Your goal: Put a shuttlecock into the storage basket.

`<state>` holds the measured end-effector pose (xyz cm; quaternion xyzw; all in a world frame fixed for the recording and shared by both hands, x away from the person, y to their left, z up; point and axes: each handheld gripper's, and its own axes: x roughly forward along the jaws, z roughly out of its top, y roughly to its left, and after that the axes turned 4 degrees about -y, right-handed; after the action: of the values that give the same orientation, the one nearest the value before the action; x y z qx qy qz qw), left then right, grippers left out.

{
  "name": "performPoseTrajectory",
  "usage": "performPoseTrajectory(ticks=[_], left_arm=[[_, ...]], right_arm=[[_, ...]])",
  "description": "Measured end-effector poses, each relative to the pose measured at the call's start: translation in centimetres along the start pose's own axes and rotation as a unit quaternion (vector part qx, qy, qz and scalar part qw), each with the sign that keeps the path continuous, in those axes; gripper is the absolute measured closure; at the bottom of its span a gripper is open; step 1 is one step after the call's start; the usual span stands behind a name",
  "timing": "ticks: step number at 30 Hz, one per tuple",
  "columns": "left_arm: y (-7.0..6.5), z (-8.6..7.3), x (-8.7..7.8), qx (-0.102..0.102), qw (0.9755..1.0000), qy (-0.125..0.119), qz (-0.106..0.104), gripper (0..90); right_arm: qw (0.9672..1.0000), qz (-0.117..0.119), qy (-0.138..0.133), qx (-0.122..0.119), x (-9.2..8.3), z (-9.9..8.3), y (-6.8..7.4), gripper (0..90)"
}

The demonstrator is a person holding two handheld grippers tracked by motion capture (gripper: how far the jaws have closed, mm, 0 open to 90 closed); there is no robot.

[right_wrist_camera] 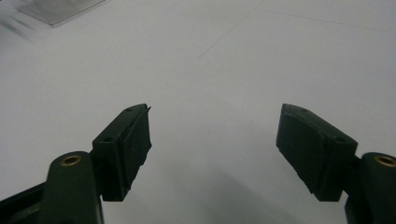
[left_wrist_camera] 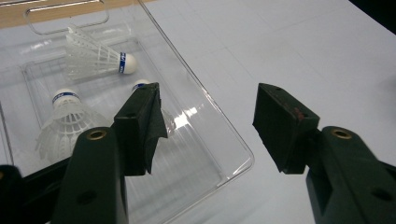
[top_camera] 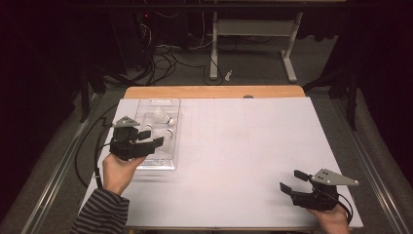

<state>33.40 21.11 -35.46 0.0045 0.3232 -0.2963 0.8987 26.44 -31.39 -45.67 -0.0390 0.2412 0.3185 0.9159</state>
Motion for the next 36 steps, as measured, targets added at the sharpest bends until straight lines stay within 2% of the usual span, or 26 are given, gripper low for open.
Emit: performPoseTrajectory(ticks=[36], left_arm=[[-0.8,-2.2,-1.0,-0.004,0.9998,-0.008,-0.016,42.1]], right_arm=[[1.0000,0.001,0.001,-0.001,0.0,0.0,0.1,26.7]])
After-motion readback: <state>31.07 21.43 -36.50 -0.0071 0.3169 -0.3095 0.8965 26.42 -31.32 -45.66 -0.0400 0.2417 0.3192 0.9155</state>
